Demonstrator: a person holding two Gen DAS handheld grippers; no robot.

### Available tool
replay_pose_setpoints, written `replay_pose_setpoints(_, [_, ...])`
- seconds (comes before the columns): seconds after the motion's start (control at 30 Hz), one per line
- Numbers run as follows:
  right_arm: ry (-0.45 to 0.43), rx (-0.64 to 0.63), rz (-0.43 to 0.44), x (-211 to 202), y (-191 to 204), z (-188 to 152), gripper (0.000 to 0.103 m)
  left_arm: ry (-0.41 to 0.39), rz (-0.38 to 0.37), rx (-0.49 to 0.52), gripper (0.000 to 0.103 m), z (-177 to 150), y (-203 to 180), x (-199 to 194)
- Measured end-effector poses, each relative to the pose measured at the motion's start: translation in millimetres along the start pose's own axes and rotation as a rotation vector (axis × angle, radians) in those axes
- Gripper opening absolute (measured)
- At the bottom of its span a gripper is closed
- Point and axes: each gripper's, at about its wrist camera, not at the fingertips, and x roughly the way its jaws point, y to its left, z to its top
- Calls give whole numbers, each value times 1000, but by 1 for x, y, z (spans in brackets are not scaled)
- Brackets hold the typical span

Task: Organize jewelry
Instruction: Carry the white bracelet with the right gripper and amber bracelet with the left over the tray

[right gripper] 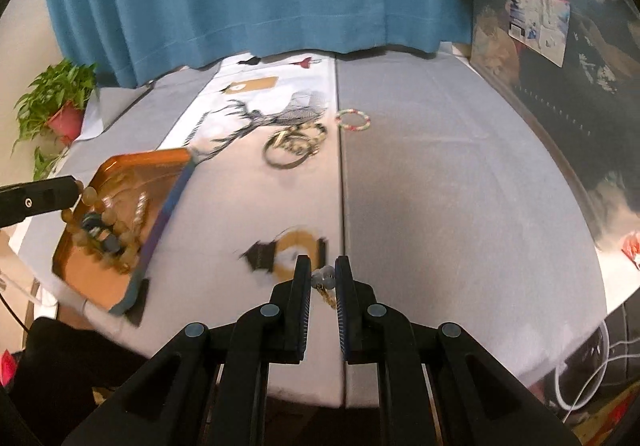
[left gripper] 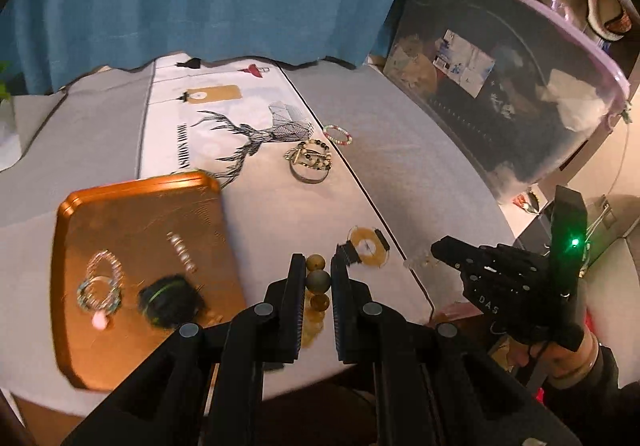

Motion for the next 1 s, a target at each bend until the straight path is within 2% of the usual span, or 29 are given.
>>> replay_pose_setpoints(0.23, [-16, -52, 25, -30, 48, -9, 13, -70, 31, -31, 10, -24, 24, -57])
replay_pose_setpoints(0.43, [-29, -99, 68, -51, 95, -15, 13, -122, 92, -64, 10, -53, 52, -99])
replay_pose_setpoints(0.73, [-37, -223, 135, -83, 172, -39, 13, -152, 142, -125, 10, -103, 87, -134])
replay_pose_setpoints(1.0, [-35, -301, 173, -99, 219, -52, 13, -177, 165, -136, 10, -132, 99, -155])
